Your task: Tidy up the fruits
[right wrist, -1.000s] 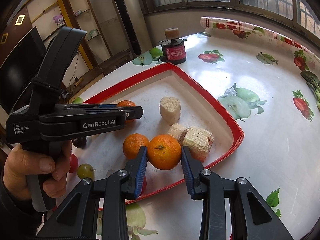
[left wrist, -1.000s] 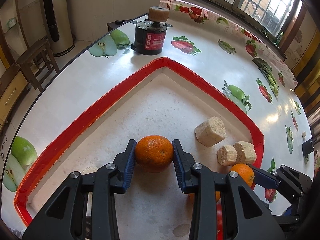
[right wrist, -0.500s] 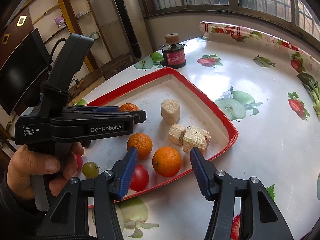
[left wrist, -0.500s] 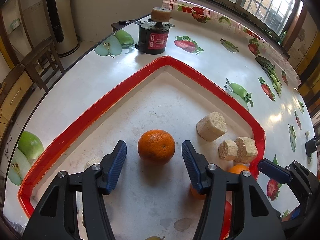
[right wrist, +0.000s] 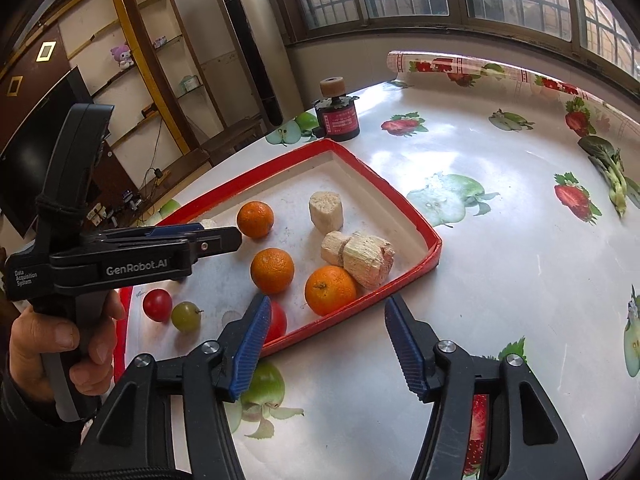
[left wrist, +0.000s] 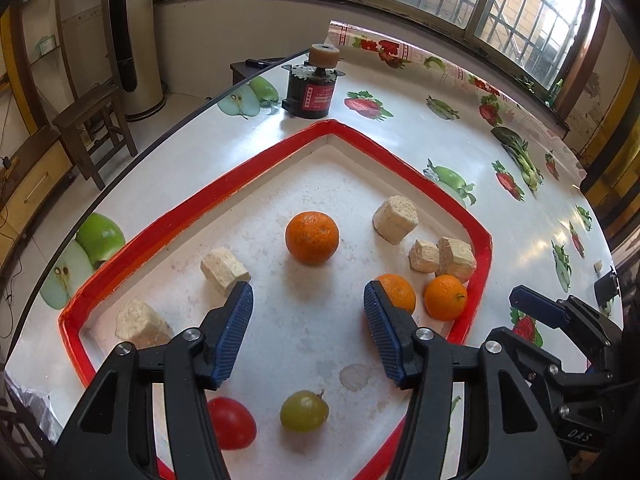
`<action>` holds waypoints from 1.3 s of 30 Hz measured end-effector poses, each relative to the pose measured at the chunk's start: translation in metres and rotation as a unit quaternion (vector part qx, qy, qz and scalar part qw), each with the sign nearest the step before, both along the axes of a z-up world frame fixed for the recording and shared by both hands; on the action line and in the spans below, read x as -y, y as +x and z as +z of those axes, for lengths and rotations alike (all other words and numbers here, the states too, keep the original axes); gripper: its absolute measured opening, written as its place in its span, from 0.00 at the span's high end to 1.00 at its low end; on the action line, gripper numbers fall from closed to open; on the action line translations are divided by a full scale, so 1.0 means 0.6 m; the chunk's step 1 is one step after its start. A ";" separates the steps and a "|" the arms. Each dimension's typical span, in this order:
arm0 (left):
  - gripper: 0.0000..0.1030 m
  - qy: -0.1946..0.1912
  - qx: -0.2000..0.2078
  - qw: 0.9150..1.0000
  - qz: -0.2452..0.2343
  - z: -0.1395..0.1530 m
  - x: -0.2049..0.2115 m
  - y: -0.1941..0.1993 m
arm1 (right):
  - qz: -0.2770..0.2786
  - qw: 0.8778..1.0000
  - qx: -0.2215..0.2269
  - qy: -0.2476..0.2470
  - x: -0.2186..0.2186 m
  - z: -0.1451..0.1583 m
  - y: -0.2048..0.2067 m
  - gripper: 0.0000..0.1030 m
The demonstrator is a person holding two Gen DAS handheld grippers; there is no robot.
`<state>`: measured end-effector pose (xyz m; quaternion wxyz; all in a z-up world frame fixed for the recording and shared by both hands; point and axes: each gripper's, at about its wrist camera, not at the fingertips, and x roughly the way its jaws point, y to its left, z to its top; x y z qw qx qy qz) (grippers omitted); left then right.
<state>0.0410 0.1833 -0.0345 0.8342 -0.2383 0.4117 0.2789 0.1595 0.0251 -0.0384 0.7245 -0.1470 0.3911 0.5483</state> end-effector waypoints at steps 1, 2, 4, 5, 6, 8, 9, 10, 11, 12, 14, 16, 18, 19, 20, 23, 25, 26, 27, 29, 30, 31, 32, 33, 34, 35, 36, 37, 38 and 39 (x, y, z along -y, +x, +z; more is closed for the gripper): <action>0.43 -0.003 0.005 1.000 0.002 0.001 0.003 -0.007 | 0.000 1.000 0.000 0.002 0.004 0.001 0.000 0.40; 0.43 -0.003 0.008 1.000 0.004 0.003 0.006 -0.013 | -0.001 1.000 0.000 0.004 0.008 0.002 0.000 0.40; 0.43 0.003 0.009 1.000 0.009 0.005 0.015 -0.025 | -0.001 1.000 0.000 0.006 0.015 0.005 -0.001 0.40; 0.43 0.007 0.010 1.000 0.009 0.007 0.020 -0.031 | 0.000 1.000 0.000 0.007 0.018 0.005 -0.001 0.40; 0.43 0.012 0.010 1.000 0.010 0.008 0.026 -0.037 | 0.003 1.000 -0.001 0.008 0.020 0.005 -0.002 0.39; 0.43 0.023 0.009 1.000 0.009 0.011 0.037 -0.048 | 0.012 1.000 -0.001 0.008 0.027 0.005 -0.005 0.38; 0.43 0.028 0.008 1.000 0.008 0.013 0.043 -0.054 | 0.016 1.000 0.001 0.009 0.031 0.005 -0.007 0.37; 0.43 0.033 0.007 0.999 0.009 0.014 0.048 -0.060 | 0.020 1.000 0.002 0.010 0.034 0.005 -0.010 0.36; 0.42 0.036 0.008 0.999 0.009 0.014 0.054 -0.066 | 0.024 1.000 0.004 0.010 0.037 0.005 -0.012 0.36; 0.39 0.038 0.008 0.999 0.010 0.014 0.058 -0.074 | 0.028 1.000 0.005 0.011 0.040 0.005 -0.015 0.35; 0.37 0.044 0.013 0.999 0.012 0.016 0.067 -0.087 | 0.035 0.999 0.008 0.014 0.046 0.005 -0.019 0.34; 0.37 0.054 0.018 0.998 0.012 0.018 0.075 -0.100 | 0.044 0.999 0.012 0.023 0.054 0.008 -0.024 0.29; 0.37 0.064 0.022 0.998 0.013 0.019 0.084 -0.111 | 0.053 0.998 0.020 0.034 0.062 0.013 -0.030 0.21; 0.36 0.068 0.026 0.997 0.012 0.019 0.087 -0.117 | 0.058 0.997 0.026 0.039 0.067 0.016 -0.034 0.20; 0.33 0.071 0.029 0.997 0.013 0.019 0.090 -0.122 | 0.063 0.997 0.032 0.043 0.071 0.018 -0.036 0.17; 0.26 0.084 0.034 0.996 0.018 0.016 0.104 -0.140 | 0.076 0.995 0.044 0.048 0.081 0.021 -0.044 0.16; 0.26 0.090 0.035 0.995 0.020 0.014 0.109 -0.152 | 0.082 0.994 0.046 0.049 0.086 0.021 -0.049 0.16; 0.26 0.092 0.035 0.995 0.021 0.014 0.111 -0.159 | 0.085 0.994 0.046 0.051 0.090 0.021 -0.052 0.16; 0.26 0.094 0.036 0.995 0.021 0.015 0.114 -0.164 | 0.089 0.994 0.046 0.052 0.093 0.021 -0.054 0.16; 0.26 0.094 0.038 0.995 0.023 0.018 0.120 -0.175 | 0.096 0.993 0.049 0.055 0.101 0.024 -0.060 0.16; 0.26 0.094 0.042 0.994 0.024 0.020 0.122 -0.183 | 0.099 0.992 0.052 0.057 0.105 0.026 -0.062 0.16; 0.26 0.094 0.044 0.994 0.025 0.022 0.124 -0.190 | 0.103 0.991 0.055 0.060 0.108 0.029 -0.065 0.16; 0.26 0.096 0.046 0.994 0.026 0.025 0.127 -0.196 | 0.106 0.991 0.058 0.062 0.111 0.032 -0.067 0.16; 0.26 0.098 0.047 0.994 0.029 0.028 0.129 -0.201 | 0.110 0.990 0.061 0.066 0.115 0.036 -0.070 0.16; 0.26 0.100 0.048 0.993 0.031 0.031 0.131 -0.206 | 0.114 0.989 0.063 0.071 0.119 0.039 -0.074 0.16; 0.26 0.102 0.048 0.993 0.034 0.034 0.134 -0.210 | 0.118 0.988 0.065 0.075 0.124 0.042 -0.077 0.14; 0.26 0.103 0.049 0.993 0.034 0.036 0.136 -0.214 | 0.122 0.987 0.067 0.080 0.129 0.045 -0.080 0.13; 0.26 0.104 0.049 0.993 0.034 0.038 0.140 -0.217 | 0.125 0.986 0.069 0.085 0.135 0.048 -0.084 0.13; 0.26 0.104 0.049 0.993 0.033 0.039 0.143 -0.221 | 0.129 0.985 0.070 0.089 0.140 0.050 -0.087 0.12; 0.26 0.103 0.049 0.993 0.028 0.040 0.149 -0.223 | 0.132 0.984 0.072 0.092 0.145 0.052 -0.090 0.11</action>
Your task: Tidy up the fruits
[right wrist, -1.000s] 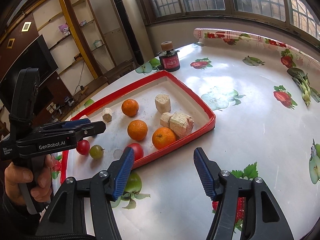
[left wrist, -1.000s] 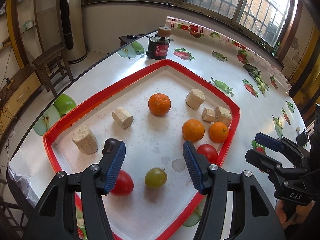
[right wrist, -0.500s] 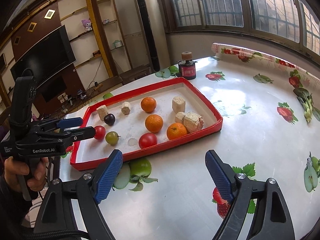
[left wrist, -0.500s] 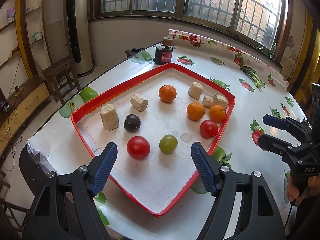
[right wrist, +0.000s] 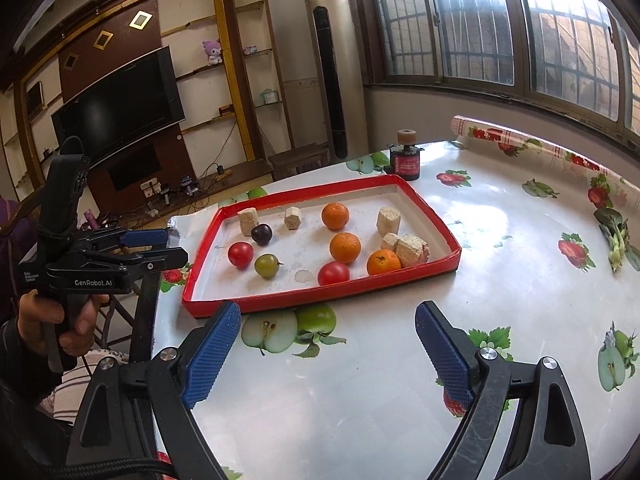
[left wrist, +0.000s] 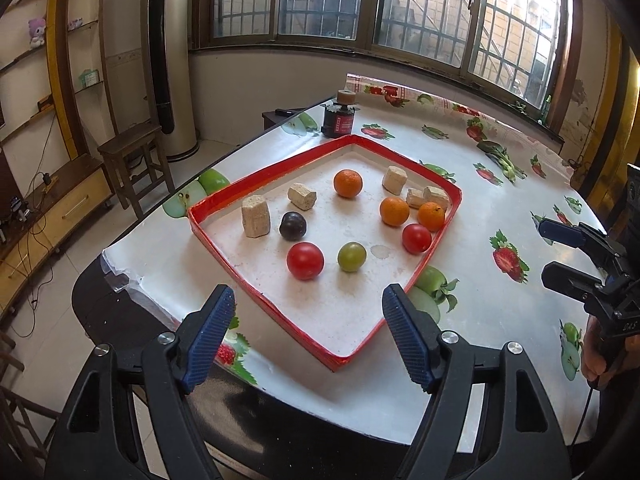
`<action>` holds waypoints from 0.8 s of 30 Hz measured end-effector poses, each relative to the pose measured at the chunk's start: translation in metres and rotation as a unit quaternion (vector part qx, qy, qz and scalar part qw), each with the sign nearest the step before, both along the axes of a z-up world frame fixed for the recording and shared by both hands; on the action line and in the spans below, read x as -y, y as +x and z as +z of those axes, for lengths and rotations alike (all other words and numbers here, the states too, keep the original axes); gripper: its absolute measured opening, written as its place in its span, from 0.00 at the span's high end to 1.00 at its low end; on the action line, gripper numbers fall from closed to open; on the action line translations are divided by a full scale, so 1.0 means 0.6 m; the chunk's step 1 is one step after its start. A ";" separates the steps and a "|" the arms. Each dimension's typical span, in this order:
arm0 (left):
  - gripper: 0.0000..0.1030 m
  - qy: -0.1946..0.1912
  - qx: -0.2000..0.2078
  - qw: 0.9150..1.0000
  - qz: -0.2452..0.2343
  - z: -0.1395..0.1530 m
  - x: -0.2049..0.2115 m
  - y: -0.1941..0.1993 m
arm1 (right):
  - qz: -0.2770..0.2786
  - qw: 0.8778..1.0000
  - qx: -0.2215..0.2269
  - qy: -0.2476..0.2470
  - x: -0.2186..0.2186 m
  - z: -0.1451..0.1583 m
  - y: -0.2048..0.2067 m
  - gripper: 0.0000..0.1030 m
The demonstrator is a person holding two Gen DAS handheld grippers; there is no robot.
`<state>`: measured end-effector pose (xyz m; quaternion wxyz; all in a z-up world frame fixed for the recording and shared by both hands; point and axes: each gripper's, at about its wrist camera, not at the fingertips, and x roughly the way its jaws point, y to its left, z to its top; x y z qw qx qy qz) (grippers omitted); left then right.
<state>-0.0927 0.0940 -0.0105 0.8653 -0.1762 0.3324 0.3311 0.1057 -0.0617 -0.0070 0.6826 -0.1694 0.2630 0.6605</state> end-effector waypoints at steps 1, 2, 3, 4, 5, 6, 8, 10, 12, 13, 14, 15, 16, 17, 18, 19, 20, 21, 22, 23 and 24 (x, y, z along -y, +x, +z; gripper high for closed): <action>0.26 0.002 -0.002 1.000 -0.005 0.002 0.005 0.000 | 0.003 1.000 0.002 0.002 0.006 0.002 -0.004 0.11; 0.26 0.007 -0.005 1.000 -0.006 0.004 0.010 0.000 | 0.004 1.000 0.005 0.004 0.011 0.003 -0.006 0.10; 0.26 0.014 -0.008 1.000 -0.006 0.006 0.016 0.001 | 0.004 1.000 0.008 0.004 0.015 0.005 -0.009 0.10; 0.26 0.020 -0.010 1.000 -0.008 0.009 0.022 0.001 | 0.004 1.000 0.011 0.005 0.019 0.006 -0.011 0.10; 0.26 0.025 -0.011 1.000 -0.010 0.012 0.027 0.000 | 0.004 1.000 0.013 0.006 0.022 0.008 -0.013 0.10; 0.26 0.029 -0.010 0.999 -0.011 0.014 0.032 -0.002 | 0.005 1.000 0.015 0.008 0.026 0.009 -0.013 0.10; 0.20 0.035 -0.005 0.999 -0.012 0.021 0.039 -0.004 | 0.006 1.000 0.018 0.014 0.034 0.013 -0.016 0.10; 0.18 0.041 0.005 0.999 -0.016 0.029 0.046 -0.008 | 0.011 1.000 0.018 0.020 0.043 0.017 -0.019 0.10; 0.18 0.048 0.010 0.999 -0.018 0.037 0.053 -0.010 | 0.016 0.999 0.023 0.023 0.050 0.023 -0.023 0.09; 0.18 0.051 0.010 0.998 -0.020 0.040 0.055 -0.010 | 0.018 0.999 0.027 0.024 0.053 0.026 -0.026 0.09; 0.18 0.053 0.010 0.998 -0.020 0.043 0.058 -0.010 | 0.019 0.999 0.031 0.025 0.055 0.029 -0.029 0.08; 0.18 0.055 0.009 0.998 -0.021 0.046 0.060 -0.010 | 0.022 0.999 0.035 0.027 0.057 0.032 -0.032 0.07; 0.18 0.057 0.011 0.998 -0.023 0.049 0.062 -0.011 | 0.025 0.998 0.040 0.029 0.059 0.035 -0.036 0.06; 0.18 0.060 0.013 0.998 -0.024 0.051 0.064 -0.011 | 0.027 0.998 0.045 0.030 0.060 0.038 -0.040 0.05; 0.18 0.061 0.014 0.998 -0.025 0.054 0.066 -0.012 | 0.031 0.998 0.050 0.032 0.062 0.041 -0.044 0.05; 0.18 0.062 0.014 0.998 -0.026 0.056 0.067 -0.013 | 0.036 0.997 0.053 0.032 0.063 0.044 -0.048 0.05; 0.18 0.064 0.015 0.997 -0.026 0.057 0.071 -0.014 | 0.041 0.997 0.057 0.032 0.063 0.045 -0.051 0.05; 0.18 0.067 0.016 0.997 -0.027 0.059 0.074 -0.015 | 0.044 0.997 0.062 0.032 0.064 0.048 -0.055 0.05; 0.18 0.070 0.018 0.997 -0.027 0.062 0.076 -0.016 | 0.047 0.996 0.068 0.033 0.065 0.050 -0.059 0.05; 0.18 0.073 0.020 0.997 -0.027 0.064 0.078 -0.018 | 0.050 0.996 0.072 0.033 0.066 0.051 -0.063 0.05; 0.18 0.076 0.022 0.996 -0.027 0.066 0.080 -0.020 | 0.052 0.995 0.076 0.034 0.068 0.053 -0.066 0.05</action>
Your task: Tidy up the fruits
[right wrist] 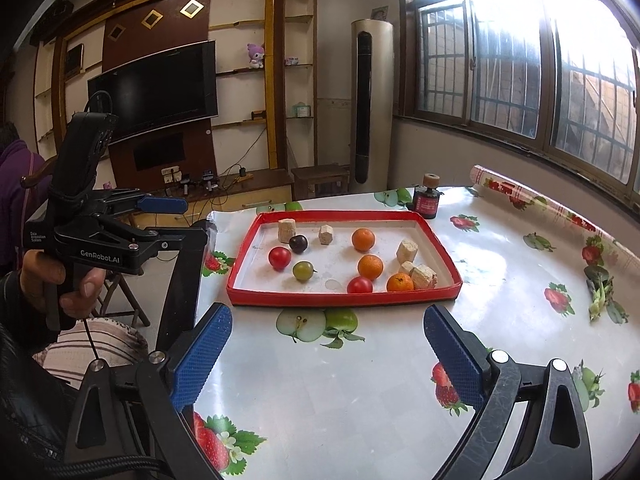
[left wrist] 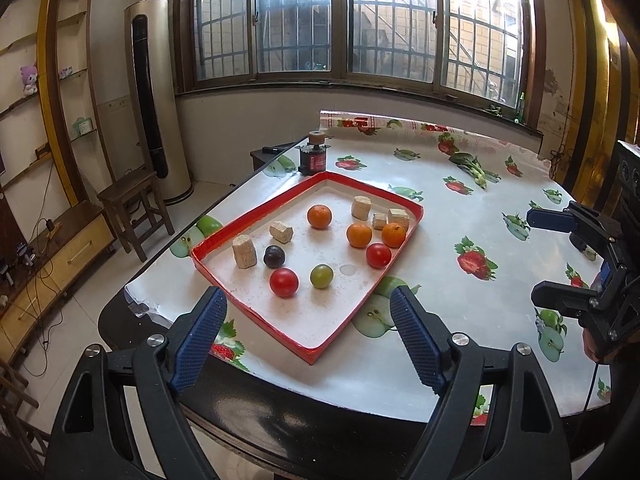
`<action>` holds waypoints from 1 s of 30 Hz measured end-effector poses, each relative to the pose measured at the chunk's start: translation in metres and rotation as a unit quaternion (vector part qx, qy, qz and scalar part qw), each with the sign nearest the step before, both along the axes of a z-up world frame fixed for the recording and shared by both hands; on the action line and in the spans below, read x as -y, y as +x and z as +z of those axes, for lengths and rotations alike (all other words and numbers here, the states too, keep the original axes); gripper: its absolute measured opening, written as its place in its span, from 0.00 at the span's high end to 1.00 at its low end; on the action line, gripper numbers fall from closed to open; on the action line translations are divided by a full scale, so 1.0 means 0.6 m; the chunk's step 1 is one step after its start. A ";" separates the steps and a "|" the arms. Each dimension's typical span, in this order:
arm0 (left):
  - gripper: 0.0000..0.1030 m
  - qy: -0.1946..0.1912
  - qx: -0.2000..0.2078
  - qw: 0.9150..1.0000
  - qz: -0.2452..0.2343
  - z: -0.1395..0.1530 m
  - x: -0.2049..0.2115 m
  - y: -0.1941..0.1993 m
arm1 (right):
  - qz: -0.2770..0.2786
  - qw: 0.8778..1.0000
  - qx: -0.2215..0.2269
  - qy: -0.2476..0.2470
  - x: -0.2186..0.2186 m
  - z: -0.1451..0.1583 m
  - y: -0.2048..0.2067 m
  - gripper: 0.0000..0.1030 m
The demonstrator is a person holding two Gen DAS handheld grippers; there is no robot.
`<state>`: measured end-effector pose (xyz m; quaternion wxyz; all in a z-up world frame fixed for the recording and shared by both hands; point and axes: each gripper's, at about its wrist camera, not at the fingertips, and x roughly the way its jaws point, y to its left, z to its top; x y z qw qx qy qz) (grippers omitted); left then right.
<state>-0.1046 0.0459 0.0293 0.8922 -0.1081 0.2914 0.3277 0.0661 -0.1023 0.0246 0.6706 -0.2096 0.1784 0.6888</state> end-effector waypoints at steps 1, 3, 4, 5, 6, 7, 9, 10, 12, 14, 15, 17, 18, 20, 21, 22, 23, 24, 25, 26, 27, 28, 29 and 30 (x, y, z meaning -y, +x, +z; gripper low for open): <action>0.18 0.005 0.002 1.000 0.000 0.003 0.003 -0.001 | 0.002 1.000 0.004 0.001 0.001 0.001 -0.003 0.05; 0.18 0.012 0.002 1.000 -0.003 0.008 0.008 -0.001 | 0.004 1.000 0.008 0.002 0.003 0.002 -0.007 0.05; 0.18 0.015 0.003 1.000 -0.004 0.009 0.011 -0.001 | 0.005 1.000 0.009 0.002 0.004 0.003 -0.009 0.05; 0.18 0.017 0.003 1.000 -0.006 0.010 0.013 -0.001 | 0.005 1.000 0.010 0.002 0.004 0.003 -0.010 0.05; 0.18 0.018 0.004 1.000 -0.008 0.012 0.016 -0.001 | 0.005 1.000 0.010 0.002 0.005 0.004 -0.011 0.05; 0.18 0.021 0.007 1.000 -0.010 0.014 0.018 -0.001 | 0.005 1.000 0.012 0.003 0.005 0.005 -0.013 0.05; 0.18 0.027 0.008 0.999 -0.014 0.017 0.023 -0.003 | 0.003 1.000 0.017 0.003 0.006 0.005 -0.015 0.05; 0.18 0.031 0.007 0.999 -0.015 0.018 0.026 -0.003 | 0.004 1.000 0.018 0.003 0.006 0.005 -0.016 0.05; 0.18 0.036 0.006 0.999 -0.016 0.019 0.030 -0.003 | 0.006 1.000 0.021 0.005 0.008 0.007 -0.019 0.05; 0.18 0.039 0.007 0.999 -0.018 0.021 0.033 -0.004 | 0.006 1.000 0.022 0.008 0.010 0.008 -0.022 0.05; 0.18 0.040 0.007 0.999 -0.019 0.022 0.035 -0.004 | 0.006 1.000 0.022 0.009 0.011 0.009 -0.023 0.05; 0.18 0.042 0.007 0.999 -0.020 0.023 0.037 -0.005 | 0.006 1.000 0.023 0.011 0.013 0.009 -0.024 0.05; 0.18 0.041 0.007 0.999 -0.020 0.023 0.037 -0.005 | 0.006 1.000 0.023 0.012 0.013 0.009 -0.025 0.05; 0.18 0.042 0.007 0.999 -0.022 0.024 0.039 -0.007 | 0.006 1.000 0.025 0.012 0.013 0.009 -0.026 0.05; 0.18 0.043 0.007 0.999 -0.022 0.024 0.040 -0.007 | 0.006 1.000 0.025 0.013 0.014 0.009 -0.027 0.05; 0.18 0.043 0.006 0.999 -0.023 0.024 0.040 -0.007 | 0.007 1.000 0.026 0.013 0.015 0.009 -0.028 0.05; 0.18 0.044 0.006 0.999 -0.024 0.024 0.041 -0.007 | 0.007 1.000 0.027 0.014 0.015 0.009 -0.029 0.05; 0.18 0.045 0.005 0.999 -0.025 0.025 0.042 -0.008 | 0.007 0.999 0.028 0.014 0.015 0.009 -0.029 0.05; 0.18 0.046 0.005 0.999 -0.025 0.025 0.042 -0.008 | 0.007 0.999 0.028 0.014 0.015 0.008 -0.030 0.05; 0.18 0.047 0.004 0.999 -0.025 0.024 0.042 -0.008 | 0.006 0.999 0.029 0.015 0.015 0.008 -0.031 0.05; 0.18 0.048 0.003 0.999 -0.025 0.023 0.044 -0.007 | 0.005 0.999 0.029 0.015 0.014 0.007 -0.030 0.05; 0.18 0.049 0.002 0.999 -0.023 0.023 0.044 -0.007 | 0.005 0.999 0.028 0.014 0.013 0.007 -0.030 0.05; 0.18 0.049 0.003 0.999 -0.023 0.022 0.044 -0.008 | 0.006 0.999 0.028 0.015 0.014 0.007 -0.030 0.05; 0.18 0.048 0.003 0.999 -0.023 0.022 0.044 -0.008 | 0.006 1.000 0.027 0.015 0.013 0.006 -0.030 0.05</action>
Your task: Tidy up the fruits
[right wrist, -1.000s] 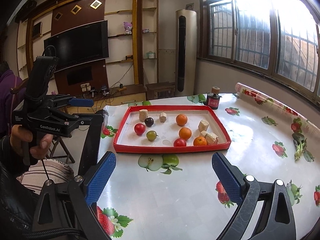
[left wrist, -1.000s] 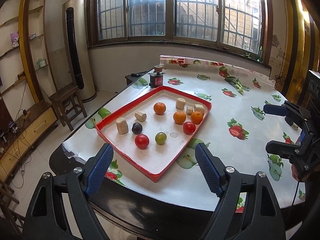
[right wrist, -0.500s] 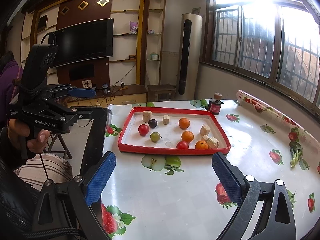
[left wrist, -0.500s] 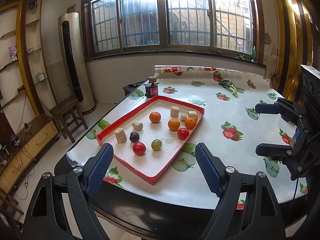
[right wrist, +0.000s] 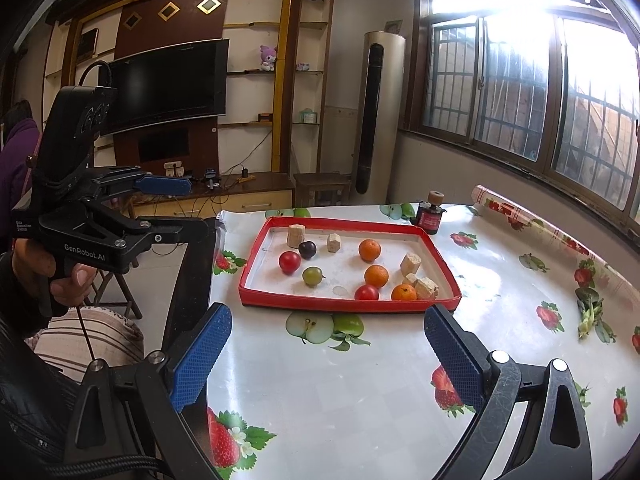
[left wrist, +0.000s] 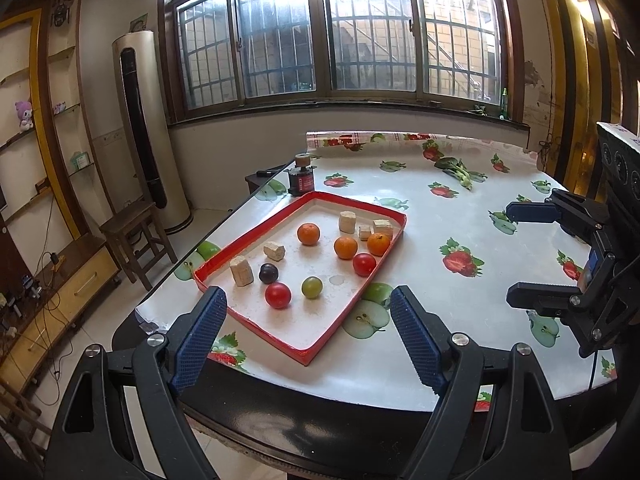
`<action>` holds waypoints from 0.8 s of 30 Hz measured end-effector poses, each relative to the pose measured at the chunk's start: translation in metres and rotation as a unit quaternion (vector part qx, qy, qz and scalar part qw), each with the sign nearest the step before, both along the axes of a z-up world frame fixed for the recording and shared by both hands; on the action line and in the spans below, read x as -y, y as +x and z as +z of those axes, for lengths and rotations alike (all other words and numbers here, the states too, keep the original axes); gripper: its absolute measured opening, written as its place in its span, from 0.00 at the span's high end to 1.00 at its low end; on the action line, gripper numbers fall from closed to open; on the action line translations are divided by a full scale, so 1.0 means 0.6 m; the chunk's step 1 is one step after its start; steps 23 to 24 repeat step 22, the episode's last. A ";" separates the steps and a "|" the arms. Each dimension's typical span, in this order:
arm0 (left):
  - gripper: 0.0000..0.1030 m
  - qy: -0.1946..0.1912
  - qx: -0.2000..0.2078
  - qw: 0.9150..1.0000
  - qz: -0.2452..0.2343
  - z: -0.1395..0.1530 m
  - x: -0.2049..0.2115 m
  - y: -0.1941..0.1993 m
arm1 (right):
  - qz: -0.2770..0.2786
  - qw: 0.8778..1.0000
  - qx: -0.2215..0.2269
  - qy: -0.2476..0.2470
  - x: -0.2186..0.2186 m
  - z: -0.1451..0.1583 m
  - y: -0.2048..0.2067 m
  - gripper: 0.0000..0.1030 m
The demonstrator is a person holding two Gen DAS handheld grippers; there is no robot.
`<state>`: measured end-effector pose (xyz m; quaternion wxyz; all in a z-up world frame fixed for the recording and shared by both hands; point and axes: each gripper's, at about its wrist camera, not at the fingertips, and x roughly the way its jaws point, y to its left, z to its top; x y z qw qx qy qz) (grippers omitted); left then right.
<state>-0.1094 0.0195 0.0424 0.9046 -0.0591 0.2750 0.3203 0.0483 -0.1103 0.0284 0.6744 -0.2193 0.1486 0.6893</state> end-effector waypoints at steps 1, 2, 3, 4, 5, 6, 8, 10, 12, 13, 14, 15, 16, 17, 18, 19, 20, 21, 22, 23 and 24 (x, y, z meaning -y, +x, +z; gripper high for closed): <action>0.18 -0.003 0.001 1.000 0.002 0.000 -0.001 -0.001 | 0.000 1.000 0.000 0.000 0.000 0.000 0.000 0.05; 0.18 -0.007 0.004 1.000 0.003 -0.001 -0.004 -0.002 | 0.000 1.000 0.000 0.000 0.000 0.000 0.000 0.05; 0.18 -0.012 0.006 1.000 0.004 -0.002 -0.007 -0.003 | 0.000 1.000 0.000 -0.001 -0.001 -0.001 0.000 0.05; 0.18 -0.018 0.007 1.000 0.006 -0.003 -0.011 -0.004 | 0.000 1.000 0.000 0.000 -0.001 -0.001 -0.001 0.05; 0.18 -0.021 0.009 1.000 0.007 -0.003 -0.014 -0.005 | 0.000 1.000 0.001 0.000 -0.001 -0.001 -0.001 0.05; 0.18 -0.023 0.009 1.000 0.008 -0.004 -0.015 -0.006 | 0.001 1.000 0.001 0.000 0.000 -0.002 -0.001 0.05; 0.18 -0.022 0.006 1.000 0.011 -0.005 -0.017 -0.006 | 0.001 1.000 0.000 0.000 0.000 -0.003 -0.002 0.05; 0.18 -0.022 0.004 1.000 0.012 -0.007 -0.017 -0.006 | 0.001 1.000 0.000 -0.001 -0.001 -0.004 -0.001 0.05; 0.18 -0.023 0.004 1.000 0.012 -0.007 -0.018 -0.007 | 0.002 1.000 -0.001 -0.001 -0.001 -0.005 -0.001 0.05; 0.18 -0.024 0.004 1.000 0.011 -0.008 -0.018 -0.007 | 0.002 1.000 -0.002 -0.002 -0.002 -0.006 -0.001 0.05; 0.18 -0.025 0.003 1.000 0.011 -0.009 -0.018 -0.006 | 0.002 1.000 -0.002 -0.003 -0.002 -0.007 -0.001 0.05; 0.18 -0.024 0.002 1.000 0.011 -0.009 -0.018 -0.006 | 0.002 1.000 -0.001 -0.003 -0.002 -0.007 -0.001 0.05; 0.18 -0.024 0.001 1.000 0.011 -0.009 -0.018 -0.006 | 0.003 1.000 0.000 -0.004 -0.002 -0.008 -0.002 0.05; 0.18 -0.024 0.001 1.000 0.010 -0.010 -0.019 -0.006 | 0.003 1.000 0.000 -0.004 -0.002 -0.008 -0.003 0.05; 0.18 -0.024 0.001 1.000 0.011 -0.010 -0.020 -0.005 | 0.003 1.000 0.000 -0.005 -0.002 -0.008 -0.003 0.05; 0.18 -0.024 0.001 1.000 0.011 -0.010 -0.020 -0.005 | 0.004 1.000 0.000 -0.005 -0.002 -0.009 -0.003 0.05; 0.18 -0.024 0.001 1.000 0.011 -0.010 -0.020 -0.005 | 0.004 1.000 -0.001 -0.005 -0.002 -0.009 -0.003 0.05; 0.18 -0.024 0.001 1.000 0.011 -0.010 -0.020 -0.005 | 0.003 1.000 -0.002 -0.006 -0.003 -0.010 -0.003 0.05; 0.18 -0.023 0.000 1.000 0.012 -0.011 -0.021 -0.004 | 0.003 1.000 -0.002 -0.006 -0.003 -0.010 -0.002 0.05; 0.18 -0.023 0.000 1.000 0.012 -0.011 -0.021 -0.004 | 0.003 1.000 -0.002 -0.006 -0.003 -0.010 -0.002 0.05; 0.18 -0.023 0.000 1.000 0.012 -0.011 -0.021 -0.004 | 0.003 1.000 -0.002 -0.006 -0.003 -0.010 -0.002 0.05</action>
